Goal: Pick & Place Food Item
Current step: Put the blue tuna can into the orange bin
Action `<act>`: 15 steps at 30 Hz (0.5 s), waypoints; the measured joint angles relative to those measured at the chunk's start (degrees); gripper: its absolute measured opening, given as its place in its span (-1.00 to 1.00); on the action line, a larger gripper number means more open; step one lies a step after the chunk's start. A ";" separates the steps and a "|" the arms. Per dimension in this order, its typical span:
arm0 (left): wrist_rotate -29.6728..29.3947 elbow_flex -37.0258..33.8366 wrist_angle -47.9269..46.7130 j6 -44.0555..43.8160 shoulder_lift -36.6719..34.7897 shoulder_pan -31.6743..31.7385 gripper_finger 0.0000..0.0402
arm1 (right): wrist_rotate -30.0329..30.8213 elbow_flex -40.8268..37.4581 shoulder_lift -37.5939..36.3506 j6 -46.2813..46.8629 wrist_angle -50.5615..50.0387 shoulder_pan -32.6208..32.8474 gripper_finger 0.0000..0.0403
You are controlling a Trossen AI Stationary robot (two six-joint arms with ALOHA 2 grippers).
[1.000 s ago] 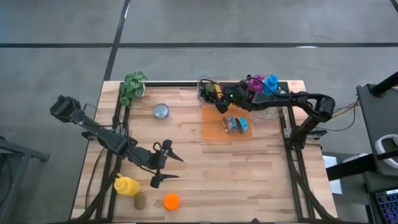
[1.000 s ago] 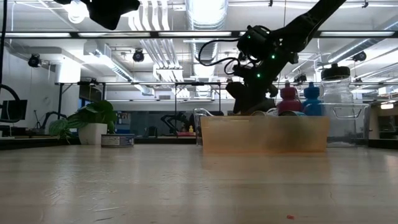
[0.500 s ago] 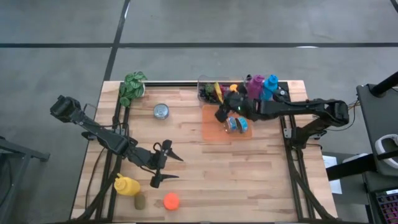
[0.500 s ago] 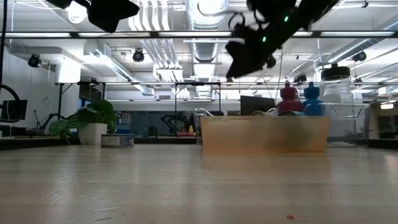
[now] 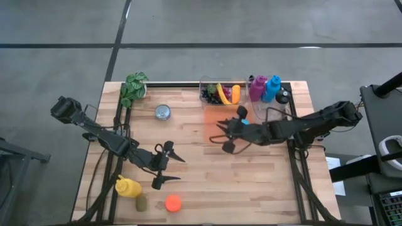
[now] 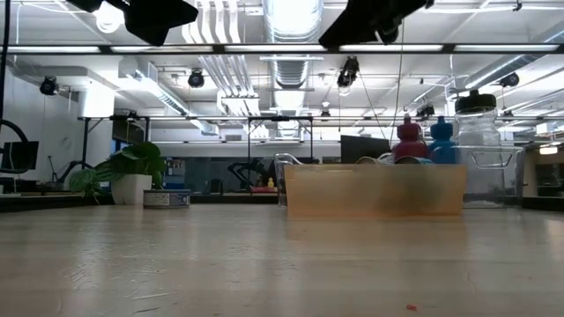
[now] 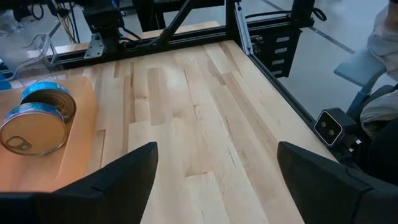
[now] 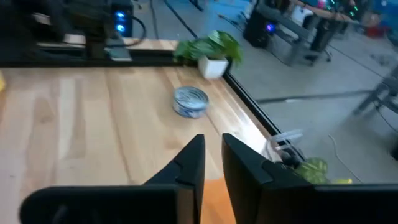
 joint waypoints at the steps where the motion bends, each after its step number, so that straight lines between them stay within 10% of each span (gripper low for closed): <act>1: 0.00 0.00 0.00 0.00 0.01 0.02 0.64 | 0.02 0.00 -0.14 -0.49 0.37 0.66 -0.77; 15: 0.02 0.00 -0.06 0.17 -0.04 0.14 0.54 | -0.10 0.00 -0.25 -2.78 3.01 2.90 -0.96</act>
